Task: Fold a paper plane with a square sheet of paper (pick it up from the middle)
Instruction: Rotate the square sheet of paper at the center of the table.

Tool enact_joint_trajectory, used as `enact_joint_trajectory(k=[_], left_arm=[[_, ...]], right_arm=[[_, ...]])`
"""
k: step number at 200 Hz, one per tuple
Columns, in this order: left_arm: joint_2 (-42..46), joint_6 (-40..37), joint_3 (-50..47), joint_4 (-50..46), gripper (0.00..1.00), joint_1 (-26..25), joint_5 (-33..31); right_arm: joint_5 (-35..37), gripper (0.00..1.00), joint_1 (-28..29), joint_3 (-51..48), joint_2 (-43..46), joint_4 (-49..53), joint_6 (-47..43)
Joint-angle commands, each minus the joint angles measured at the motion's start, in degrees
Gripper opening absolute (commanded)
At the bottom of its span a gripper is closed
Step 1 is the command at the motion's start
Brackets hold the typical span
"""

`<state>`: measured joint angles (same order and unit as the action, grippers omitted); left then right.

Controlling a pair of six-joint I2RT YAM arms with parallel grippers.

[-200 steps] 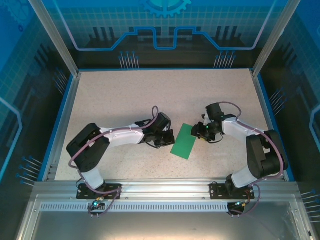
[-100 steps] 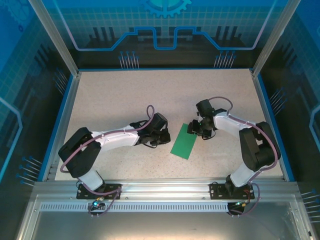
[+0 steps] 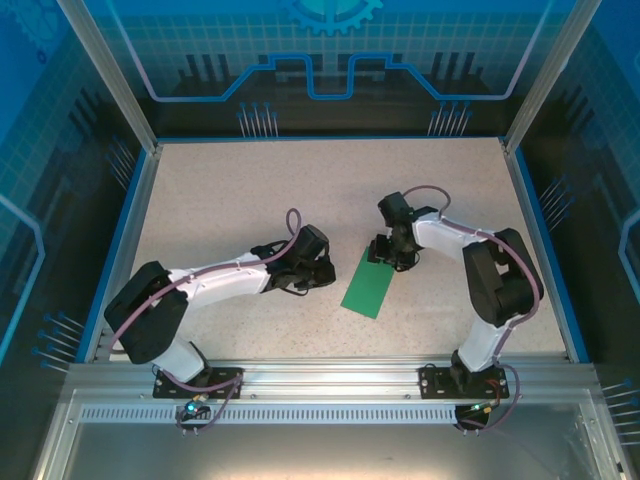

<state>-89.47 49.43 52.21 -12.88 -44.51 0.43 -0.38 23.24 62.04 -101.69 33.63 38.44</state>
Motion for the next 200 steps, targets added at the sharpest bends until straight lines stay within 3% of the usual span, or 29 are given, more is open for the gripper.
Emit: enact_joint_trajectory(k=[1, 69, 104, 134, 160, 200], left_arm=[[1.9, -0.9, -1.2, -1.4, 0.16, 0.6, -1.4], [3.2, -0.7, -1.7, -2.4, 0.16, 0.7, -2.8], [4.4, -0.6, -2.6, -2.3, 0.17, 1.0, -3.1], [5.0, -0.9, -3.0, -2.2, 0.2, 1.3, -2.9], [4.6, -1.1, -2.9, -1.8, 0.22, 1.4, -2.6], [4.1, -1.4, -2.5, -1.7, 0.22, 1.5, -2.1]], right_arm=[[-1.0, 0.59, 1.6, 2.4, -2.7, 2.0, -1.1], [-5.2, 0.58, 6.8, 9.2, -7.8, 3.2, -5.4], [-3.4, 0.58, 8.1, 10.5, -4.8, 5.1, -5.8], [4.1, 0.65, 4.7, 5.8, 2.1, 7.0, -3.2], [2.4, 0.66, -0.3, 1.9, 2.9, 5.4, -3.1], [-1.4, 0.68, -0.4, 1.8, 0.0, 3.1, -3.6]])
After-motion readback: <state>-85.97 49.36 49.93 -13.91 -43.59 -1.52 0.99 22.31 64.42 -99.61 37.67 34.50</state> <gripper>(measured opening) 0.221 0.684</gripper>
